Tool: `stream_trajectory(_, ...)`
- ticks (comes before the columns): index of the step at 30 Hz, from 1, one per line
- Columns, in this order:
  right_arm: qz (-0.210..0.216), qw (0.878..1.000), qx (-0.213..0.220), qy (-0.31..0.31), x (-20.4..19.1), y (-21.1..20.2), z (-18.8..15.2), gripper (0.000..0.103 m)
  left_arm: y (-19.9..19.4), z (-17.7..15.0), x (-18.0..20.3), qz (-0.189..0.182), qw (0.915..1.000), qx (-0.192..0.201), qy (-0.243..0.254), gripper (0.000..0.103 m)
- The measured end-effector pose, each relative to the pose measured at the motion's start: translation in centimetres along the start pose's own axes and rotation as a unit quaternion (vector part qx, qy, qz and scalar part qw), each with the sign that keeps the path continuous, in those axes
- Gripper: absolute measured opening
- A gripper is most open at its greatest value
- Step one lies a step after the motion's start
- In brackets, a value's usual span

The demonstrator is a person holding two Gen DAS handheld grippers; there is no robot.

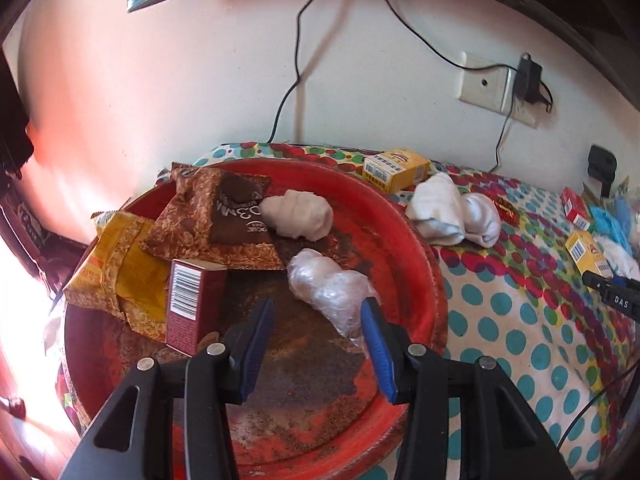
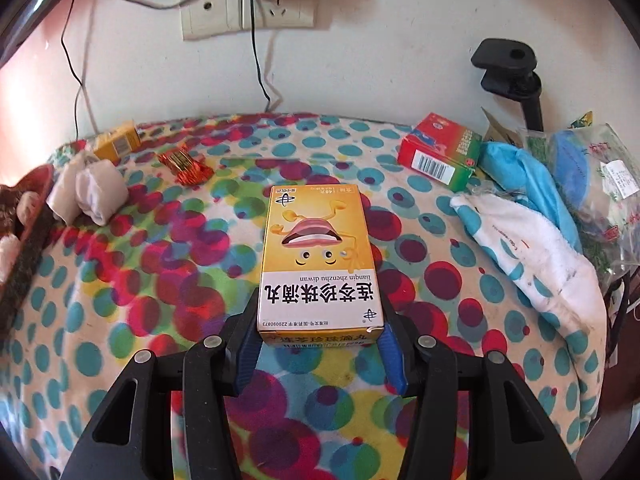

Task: Organize objects
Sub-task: 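Carry the yellow medicine box into the red tray and open the right gripper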

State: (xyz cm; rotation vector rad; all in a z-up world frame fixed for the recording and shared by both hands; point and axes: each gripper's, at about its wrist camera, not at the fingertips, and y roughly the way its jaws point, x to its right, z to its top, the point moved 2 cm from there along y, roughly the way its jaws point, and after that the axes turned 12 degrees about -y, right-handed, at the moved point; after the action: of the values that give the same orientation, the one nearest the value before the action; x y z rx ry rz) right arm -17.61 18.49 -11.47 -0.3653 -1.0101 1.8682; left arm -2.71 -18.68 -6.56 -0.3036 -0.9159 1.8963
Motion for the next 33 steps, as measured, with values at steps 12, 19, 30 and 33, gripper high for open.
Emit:
stream_trajectory(12,0.126,0.986,0.07,-0.08,-13.9,-6.3,6.2,0.048,-0.6,3.0,-7.6,0.033,0.9952,0.016,-0.09,0.047)
stream_trajectory(19,0.179,0.97,0.08,-0.141,-22.9,-8.0,8.3,0.048,-1.1,4.0,-11.0,0.059,0.9923,0.018,-0.107,0.047)
stream_trajectory(30,0.203,0.956,0.062,-0.201,-32.1,-6.5,10.0,0.048,-0.8,4.4,-13.3,0.062,0.9878,0.012,-0.142,0.047)
stream_trajectory(33,0.205,0.957,0.053,-0.199,-33.2,-5.6,10.4,0.048,-0.6,4.3,-13.3,0.062,0.9878,0.01,-0.143,0.047)
